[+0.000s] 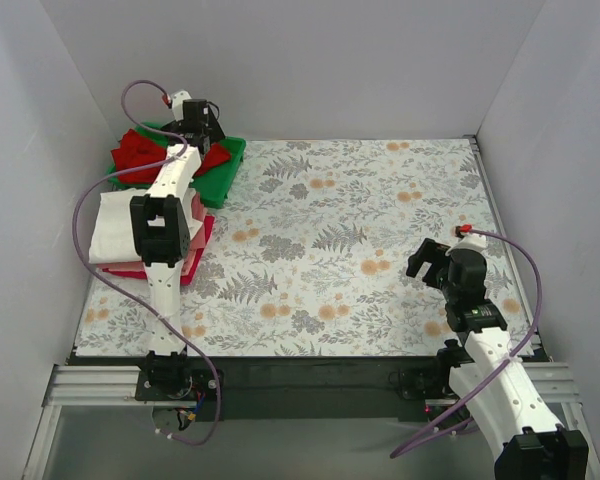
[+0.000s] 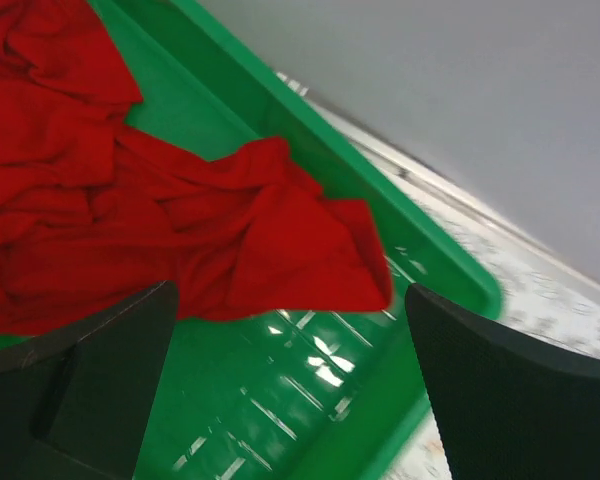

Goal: Fold and stack the t-shirts
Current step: Grab the tshirt from the pile

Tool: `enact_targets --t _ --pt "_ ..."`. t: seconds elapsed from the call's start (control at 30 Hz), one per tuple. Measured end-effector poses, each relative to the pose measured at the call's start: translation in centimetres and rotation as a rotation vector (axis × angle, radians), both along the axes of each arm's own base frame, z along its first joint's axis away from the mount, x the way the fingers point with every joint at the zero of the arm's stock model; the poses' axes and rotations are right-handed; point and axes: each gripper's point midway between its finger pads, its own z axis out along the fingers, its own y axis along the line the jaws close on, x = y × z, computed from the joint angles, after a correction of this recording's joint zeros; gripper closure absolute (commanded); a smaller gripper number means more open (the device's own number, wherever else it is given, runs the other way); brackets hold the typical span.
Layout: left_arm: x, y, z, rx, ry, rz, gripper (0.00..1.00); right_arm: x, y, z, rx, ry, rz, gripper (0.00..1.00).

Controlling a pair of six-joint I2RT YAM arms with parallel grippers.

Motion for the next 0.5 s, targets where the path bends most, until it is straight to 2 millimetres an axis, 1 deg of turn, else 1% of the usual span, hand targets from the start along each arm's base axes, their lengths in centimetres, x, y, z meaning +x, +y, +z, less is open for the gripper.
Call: enact_targets --t 0.07,0.1,0.13,0.17,0.23,0.4,0.47,0.5 --pt "1.0 0.9 -2.6 0.024 0.038 -0.004 0.03 0.0 -0.1 -0.1 -0.002 0.002 -0.005 0.02" --pt "1.3 1.2 -4.4 0.032 0.065 -0.013 0.03 0.0 -0.1 -0.1 -0.004 0.005 -0.007 0.02" --pt "1.3 1.6 -5.1 0.034 0.076 -0.013 0.04 0.0 -0.1 -0.3 -0.005 0.011 -0.007 0.02" --pt "1.5 1.9 -6.4 0.033 0.092 -0.024 0.03 0.0 -0.1 -0.5 -0.006 0.020 -0.007 0.02" --pt "1.9 2.2 -8.4 0.028 0.109 -0.048 0.03 0.0 -0.1 -1.0 -0.008 0.039 -0.007 0.02" --pt "3.8 1.7 -11.1 0.005 0.083 -0.108 0.03 0.0 -0.1 -1.7 -0.012 0.072 -0.006 0.02" --pt "4.4 1.3 -11.8 0.002 0.072 -0.128 0.03 0.0 -0.1 -1.8 -0.011 0.079 -0.005 0.02" --pt "4.7 1.2 -11.9 0.006 0.060 -0.135 0.03 0.1 -0.1 -1.8 -0.011 0.081 -0.004 0.02"
